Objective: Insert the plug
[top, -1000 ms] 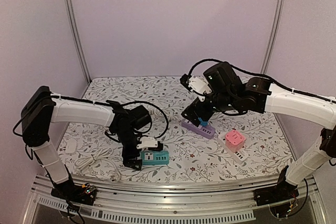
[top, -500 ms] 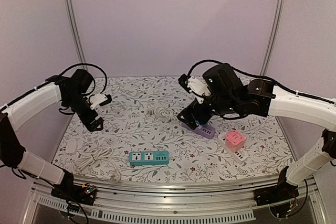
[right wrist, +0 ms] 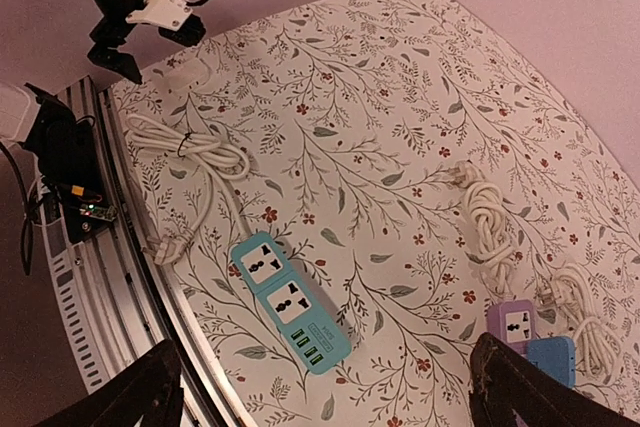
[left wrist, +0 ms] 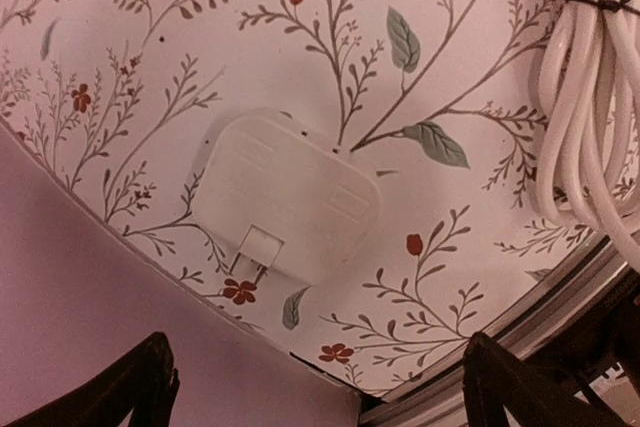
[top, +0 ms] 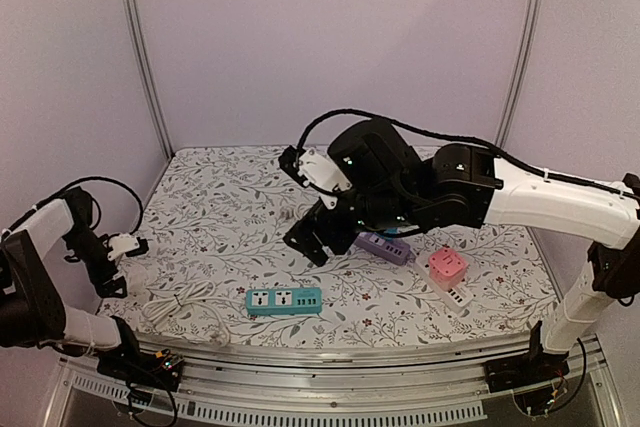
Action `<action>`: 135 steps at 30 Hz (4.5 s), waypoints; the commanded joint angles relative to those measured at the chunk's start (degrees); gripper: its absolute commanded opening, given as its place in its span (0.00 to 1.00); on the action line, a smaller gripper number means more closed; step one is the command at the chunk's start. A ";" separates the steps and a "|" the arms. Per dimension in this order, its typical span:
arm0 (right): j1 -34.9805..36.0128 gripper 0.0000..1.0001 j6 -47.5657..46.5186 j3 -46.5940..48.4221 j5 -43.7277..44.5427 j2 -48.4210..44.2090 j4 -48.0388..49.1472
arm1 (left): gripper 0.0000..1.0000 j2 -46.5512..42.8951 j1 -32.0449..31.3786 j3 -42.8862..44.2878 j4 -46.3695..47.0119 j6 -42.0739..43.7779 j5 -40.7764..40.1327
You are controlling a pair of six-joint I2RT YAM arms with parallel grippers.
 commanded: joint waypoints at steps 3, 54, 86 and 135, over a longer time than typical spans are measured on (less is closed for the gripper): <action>3.72 0.99 -2.38 11.13 3.41 8.63 -10.24 | 0.99 7.66 1.88 2.25 2.92 22.70 9.36; 0.09 0.93 13.30 -12.34 10.41 -14.56 18.55 | 0.00 -5.89 -26.10 39.39 -15.51 -22.39 47.70; 5.34 0.77 23.54 4.69 11.08 9.42 43.38 | 0.00 -18.31 -72.33 25.73 23.07 -37.01 -3.18; -5.78 0.00 -11.02 -1.32 -35.26 7.35 12.08 | 0.99 -31.47 -77.63 -6.13 25.69 -59.26 26.41</action>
